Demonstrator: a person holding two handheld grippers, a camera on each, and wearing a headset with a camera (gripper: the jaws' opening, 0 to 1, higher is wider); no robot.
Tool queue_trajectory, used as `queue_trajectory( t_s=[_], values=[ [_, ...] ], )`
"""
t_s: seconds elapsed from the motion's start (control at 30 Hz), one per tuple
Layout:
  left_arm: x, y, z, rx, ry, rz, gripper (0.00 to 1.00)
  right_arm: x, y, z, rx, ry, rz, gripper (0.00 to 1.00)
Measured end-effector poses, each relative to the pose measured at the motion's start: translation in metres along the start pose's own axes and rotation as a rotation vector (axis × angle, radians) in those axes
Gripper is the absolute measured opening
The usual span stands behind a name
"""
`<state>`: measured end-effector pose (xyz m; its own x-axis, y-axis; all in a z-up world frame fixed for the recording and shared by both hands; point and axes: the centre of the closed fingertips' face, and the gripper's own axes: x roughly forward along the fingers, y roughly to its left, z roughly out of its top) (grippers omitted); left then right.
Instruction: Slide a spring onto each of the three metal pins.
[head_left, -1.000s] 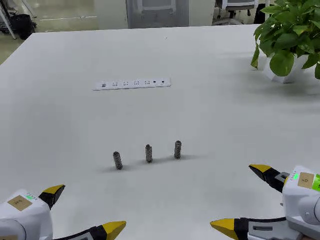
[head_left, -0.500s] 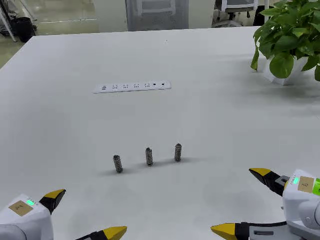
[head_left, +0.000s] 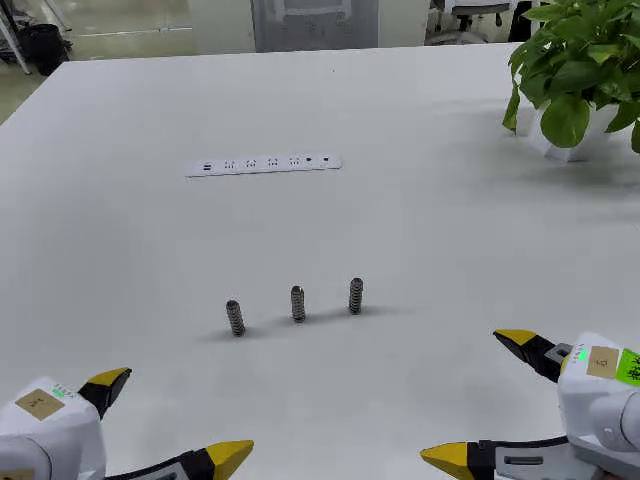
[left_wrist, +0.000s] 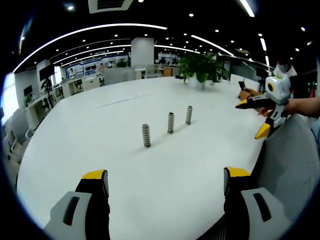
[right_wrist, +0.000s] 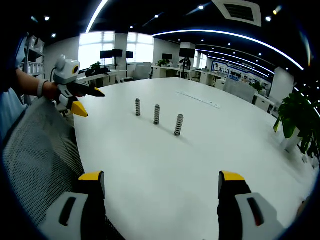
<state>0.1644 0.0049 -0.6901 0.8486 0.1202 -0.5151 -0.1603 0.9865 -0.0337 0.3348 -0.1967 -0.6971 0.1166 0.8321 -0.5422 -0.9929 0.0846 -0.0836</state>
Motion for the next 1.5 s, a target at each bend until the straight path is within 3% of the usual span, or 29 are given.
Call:
queue_trajectory(
  t_s=[0.73, 1.5],
  values=[
    [0.0007, 0.0007, 0.0031, -0.01, -0.02, 0.001, 1.0, 0.001, -0.0024, -0.0016, 0.009, 0.0, -0.001, 0.96],
    [0.001, -0.0029, 0.0016, 0.001, -0.005, -0.006, 1.0, 0.0001, -0.0011, -0.0018, 0.012, 0.003, 0.002, 0.96]
  ],
)
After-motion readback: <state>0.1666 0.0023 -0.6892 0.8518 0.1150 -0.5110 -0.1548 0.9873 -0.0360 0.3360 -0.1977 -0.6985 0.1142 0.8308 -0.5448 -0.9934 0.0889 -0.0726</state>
